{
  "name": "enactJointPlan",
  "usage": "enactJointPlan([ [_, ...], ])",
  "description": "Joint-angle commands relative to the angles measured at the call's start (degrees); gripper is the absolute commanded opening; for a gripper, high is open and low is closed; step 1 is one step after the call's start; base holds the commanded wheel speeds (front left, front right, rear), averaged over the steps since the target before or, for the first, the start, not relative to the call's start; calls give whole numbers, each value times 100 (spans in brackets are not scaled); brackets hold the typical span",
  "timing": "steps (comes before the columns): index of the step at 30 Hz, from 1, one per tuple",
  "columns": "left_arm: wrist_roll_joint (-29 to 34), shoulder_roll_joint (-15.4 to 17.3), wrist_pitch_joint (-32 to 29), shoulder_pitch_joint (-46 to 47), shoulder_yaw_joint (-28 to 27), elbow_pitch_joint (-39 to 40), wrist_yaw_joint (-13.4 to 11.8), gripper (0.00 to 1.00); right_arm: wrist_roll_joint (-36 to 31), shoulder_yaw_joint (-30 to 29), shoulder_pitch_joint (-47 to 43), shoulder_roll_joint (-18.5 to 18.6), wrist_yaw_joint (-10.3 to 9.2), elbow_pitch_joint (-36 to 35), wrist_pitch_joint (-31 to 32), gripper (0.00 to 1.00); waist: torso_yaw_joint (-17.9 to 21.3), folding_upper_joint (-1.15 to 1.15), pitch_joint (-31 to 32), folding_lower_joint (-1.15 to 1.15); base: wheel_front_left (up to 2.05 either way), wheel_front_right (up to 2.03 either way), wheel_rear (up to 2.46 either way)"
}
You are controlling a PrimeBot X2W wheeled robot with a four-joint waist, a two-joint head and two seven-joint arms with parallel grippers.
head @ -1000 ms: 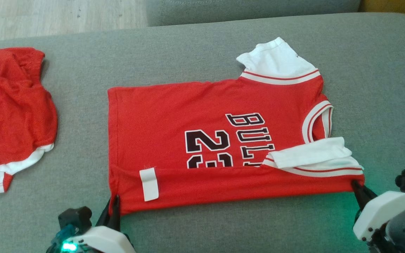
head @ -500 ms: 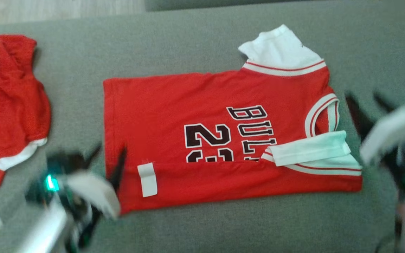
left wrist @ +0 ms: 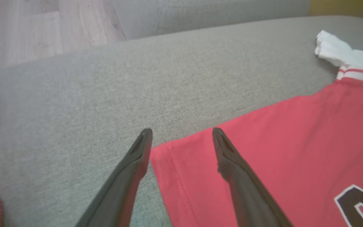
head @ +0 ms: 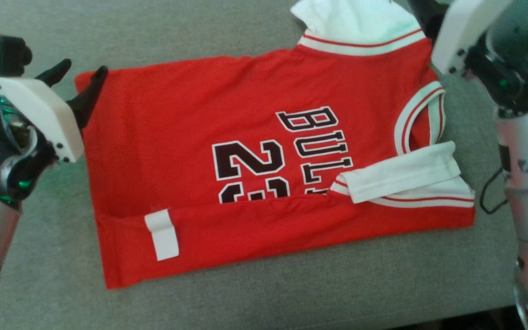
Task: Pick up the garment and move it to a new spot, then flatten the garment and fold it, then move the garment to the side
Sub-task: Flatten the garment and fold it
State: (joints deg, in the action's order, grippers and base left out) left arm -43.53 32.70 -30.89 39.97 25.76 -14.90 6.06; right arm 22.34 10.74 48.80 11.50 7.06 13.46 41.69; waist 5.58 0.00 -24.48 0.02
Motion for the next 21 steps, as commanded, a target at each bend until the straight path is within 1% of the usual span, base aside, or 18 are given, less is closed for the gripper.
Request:
enactJointPlan([
  [1, -16, 314, -74, 239, -277, 81, -5, 100, 47, 118, 169, 15, 43, -122, -66, 100, 131, 0, -177, -2, 0, 0, 0],
  [4, -27, 368, -261, 345, -270, -151, -65, 100, 134, 319, 455, 30, 43, 178, -261, 100, 172, 0, -290, -2, 0, 0, 0],
  [6, -13, 409, -418, 355, -249, -297, -164, 100, 181, 429, 579, 44, 43, 344, -374, 100, 183, 0, -336, -2, 0, 0, 0],
  [9, 29, 430, -484, 359, -257, -403, -329, 100, 256, 547, 703, 77, 43, 547, -505, 100, 174, 0, -391, -2, 0, 0, 0],
  [13, 16, 390, -646, 308, -252, -526, -575, 100, 354, 630, 796, 139, 43, 778, -599, 100, 124, 0, -447, -2, 0, 0, 0],
  [15, -45, 360, -842, 280, -239, -537, -694, 100, 388, 644, 833, 178, 43, 863, -636, 100, 84, 0, -464, -2, 0, 0, 0],
  [17, -108, 354, -1003, 268, -234, -468, -759, 100, 414, 653, 868, 210, 43, 932, -664, 100, 48, 0, -476, -2, 0, 0, 0],
  [21, -210, 341, -1069, 258, -279, -223, -799, 100, 447, 672, 925, 253, 43, 1035, -700, 100, -23, 0, -479, -2, 0, 0, 0],
])
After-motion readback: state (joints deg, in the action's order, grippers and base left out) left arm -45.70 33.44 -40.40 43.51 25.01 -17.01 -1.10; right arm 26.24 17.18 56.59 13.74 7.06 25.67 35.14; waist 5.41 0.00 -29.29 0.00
